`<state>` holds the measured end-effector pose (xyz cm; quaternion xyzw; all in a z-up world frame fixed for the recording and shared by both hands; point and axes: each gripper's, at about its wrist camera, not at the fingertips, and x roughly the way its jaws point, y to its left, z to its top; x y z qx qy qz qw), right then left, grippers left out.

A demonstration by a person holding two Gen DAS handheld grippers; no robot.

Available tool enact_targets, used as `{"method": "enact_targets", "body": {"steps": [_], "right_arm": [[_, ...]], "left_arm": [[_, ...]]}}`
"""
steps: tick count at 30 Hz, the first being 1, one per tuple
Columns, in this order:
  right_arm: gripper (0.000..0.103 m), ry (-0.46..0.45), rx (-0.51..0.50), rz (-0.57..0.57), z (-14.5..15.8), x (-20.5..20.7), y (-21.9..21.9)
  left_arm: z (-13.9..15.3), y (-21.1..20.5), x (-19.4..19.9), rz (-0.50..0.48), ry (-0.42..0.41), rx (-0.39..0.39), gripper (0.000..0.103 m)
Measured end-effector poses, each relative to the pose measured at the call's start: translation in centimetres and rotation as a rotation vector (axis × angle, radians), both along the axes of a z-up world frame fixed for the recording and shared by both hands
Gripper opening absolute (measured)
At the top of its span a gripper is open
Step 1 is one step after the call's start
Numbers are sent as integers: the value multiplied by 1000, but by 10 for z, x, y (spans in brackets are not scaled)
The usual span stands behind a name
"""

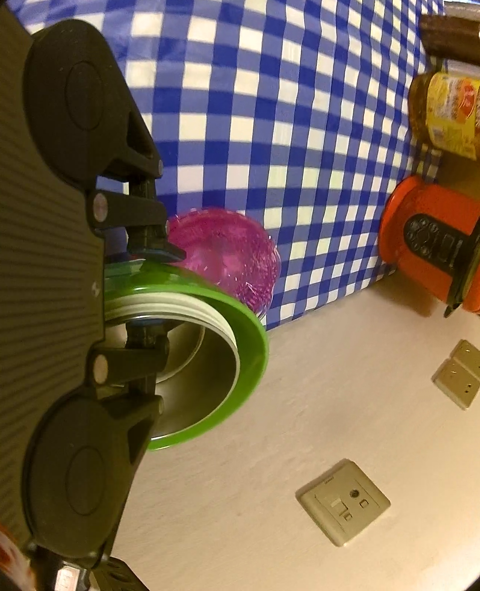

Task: Organize plates and bowls
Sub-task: 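Lower the bowl stack onto the pink plate stack with both tools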

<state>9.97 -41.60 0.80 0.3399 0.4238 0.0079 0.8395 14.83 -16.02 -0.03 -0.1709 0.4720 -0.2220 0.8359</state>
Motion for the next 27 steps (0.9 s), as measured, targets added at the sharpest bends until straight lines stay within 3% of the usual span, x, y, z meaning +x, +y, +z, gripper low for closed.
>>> {"method": "enact_targets", "body": {"steps": [13, 27], "right_arm": [[31, 20, -38, -18, -27, 58, -16], [31, 76, -26, -13, -59, 87, -20]], "left_arm": [[-28, -30, 67, -10, 44, 9, 24], [-57, -39, 96, -18, 73, 50, 24]]}}
